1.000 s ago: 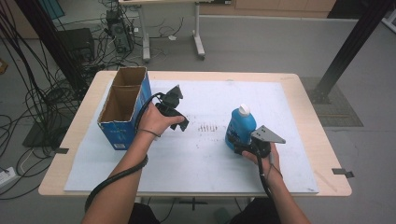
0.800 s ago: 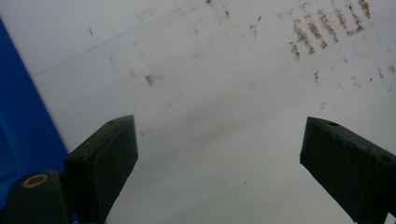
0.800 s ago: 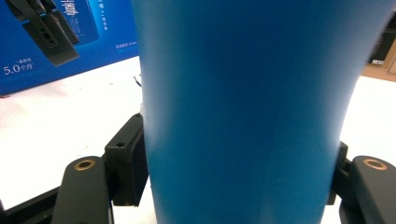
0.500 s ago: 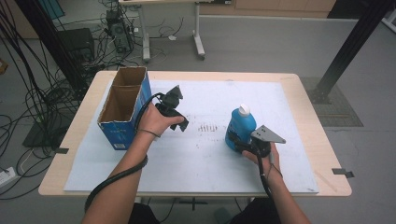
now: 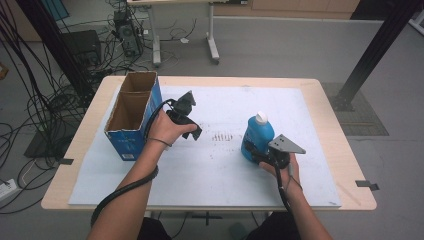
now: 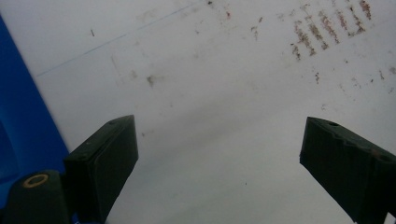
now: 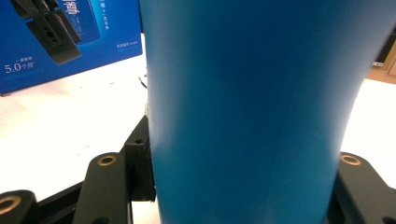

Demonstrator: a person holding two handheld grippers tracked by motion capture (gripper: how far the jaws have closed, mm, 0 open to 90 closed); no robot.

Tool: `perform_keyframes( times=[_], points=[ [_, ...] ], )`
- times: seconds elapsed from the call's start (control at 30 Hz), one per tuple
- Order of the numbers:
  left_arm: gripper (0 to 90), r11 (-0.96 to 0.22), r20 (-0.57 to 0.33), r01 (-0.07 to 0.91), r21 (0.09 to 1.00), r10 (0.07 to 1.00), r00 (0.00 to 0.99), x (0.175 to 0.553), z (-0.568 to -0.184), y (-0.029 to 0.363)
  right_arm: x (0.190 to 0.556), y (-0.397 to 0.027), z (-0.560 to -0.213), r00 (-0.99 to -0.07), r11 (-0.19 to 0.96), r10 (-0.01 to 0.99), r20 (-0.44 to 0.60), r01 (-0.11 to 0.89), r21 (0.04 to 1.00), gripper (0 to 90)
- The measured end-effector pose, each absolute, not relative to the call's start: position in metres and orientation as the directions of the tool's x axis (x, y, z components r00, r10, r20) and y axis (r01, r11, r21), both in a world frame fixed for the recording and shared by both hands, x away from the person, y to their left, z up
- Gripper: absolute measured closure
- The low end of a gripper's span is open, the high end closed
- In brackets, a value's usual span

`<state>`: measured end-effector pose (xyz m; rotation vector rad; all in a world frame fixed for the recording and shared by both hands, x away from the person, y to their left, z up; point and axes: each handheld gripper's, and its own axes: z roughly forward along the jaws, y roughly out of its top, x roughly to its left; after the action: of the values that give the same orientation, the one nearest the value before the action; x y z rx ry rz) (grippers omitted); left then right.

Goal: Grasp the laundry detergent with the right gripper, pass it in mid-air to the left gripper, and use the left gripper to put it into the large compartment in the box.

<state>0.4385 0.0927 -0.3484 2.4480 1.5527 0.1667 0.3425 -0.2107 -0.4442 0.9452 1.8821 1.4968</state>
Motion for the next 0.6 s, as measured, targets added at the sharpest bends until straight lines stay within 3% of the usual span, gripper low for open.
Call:
perform_keyframes(
  times=[0.6],
  points=[
    [11.7, -0.413, -0.027, 0.876, 0.250, 0.901, 0.432, 0.4414, -0.3506, 0.0895, 0.3422, -0.2113, -0.4446, -0.605, 0.137, 0.796, -0.002, 0.177, 0.975, 43.0]
  ],
)
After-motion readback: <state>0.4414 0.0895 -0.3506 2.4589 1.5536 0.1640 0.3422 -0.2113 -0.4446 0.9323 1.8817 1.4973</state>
